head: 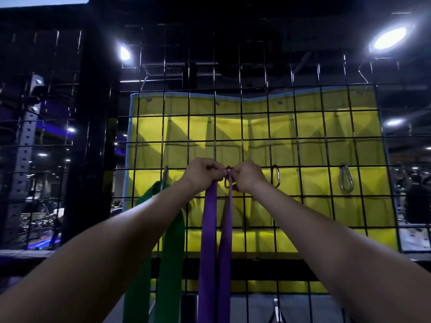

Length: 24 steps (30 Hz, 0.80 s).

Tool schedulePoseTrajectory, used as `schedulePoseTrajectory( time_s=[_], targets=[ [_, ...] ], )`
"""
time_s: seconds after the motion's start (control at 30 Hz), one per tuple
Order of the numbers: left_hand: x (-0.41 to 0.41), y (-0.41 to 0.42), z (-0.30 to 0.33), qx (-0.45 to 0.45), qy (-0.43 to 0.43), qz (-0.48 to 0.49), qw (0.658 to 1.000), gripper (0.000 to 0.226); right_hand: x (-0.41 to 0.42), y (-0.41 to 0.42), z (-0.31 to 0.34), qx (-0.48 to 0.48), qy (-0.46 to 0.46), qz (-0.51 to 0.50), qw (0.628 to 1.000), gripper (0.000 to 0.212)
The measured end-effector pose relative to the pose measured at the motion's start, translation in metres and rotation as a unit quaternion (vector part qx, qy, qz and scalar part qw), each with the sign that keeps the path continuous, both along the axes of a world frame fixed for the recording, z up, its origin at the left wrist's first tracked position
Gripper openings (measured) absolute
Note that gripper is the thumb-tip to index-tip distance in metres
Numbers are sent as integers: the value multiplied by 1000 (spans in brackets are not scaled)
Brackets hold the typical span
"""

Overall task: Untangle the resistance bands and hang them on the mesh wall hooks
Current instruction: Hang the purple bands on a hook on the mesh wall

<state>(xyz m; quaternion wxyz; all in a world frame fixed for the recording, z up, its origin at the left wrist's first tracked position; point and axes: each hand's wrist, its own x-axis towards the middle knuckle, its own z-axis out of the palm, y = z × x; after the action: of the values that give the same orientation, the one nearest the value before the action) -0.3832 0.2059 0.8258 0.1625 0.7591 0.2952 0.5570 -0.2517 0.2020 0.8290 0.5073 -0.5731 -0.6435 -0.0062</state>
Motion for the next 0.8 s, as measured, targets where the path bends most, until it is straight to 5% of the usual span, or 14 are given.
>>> schedulePoseTrajectory(
  time_s=[0.23, 0.53, 0.8],
  targets=[
    [0, 1, -6, 31, 4, 8, 999, 8, -1, 1, 3, 3, 130, 69, 989, 24],
    [-1, 1, -7, 81, 1, -18, 997, 2, 0, -13, 8, -45, 156, 132, 978, 20],
    [-7, 12, -10, 84, -18, -20, 996, 7, -7, -12, 14, -54, 136, 92, 985, 23]
  ],
)
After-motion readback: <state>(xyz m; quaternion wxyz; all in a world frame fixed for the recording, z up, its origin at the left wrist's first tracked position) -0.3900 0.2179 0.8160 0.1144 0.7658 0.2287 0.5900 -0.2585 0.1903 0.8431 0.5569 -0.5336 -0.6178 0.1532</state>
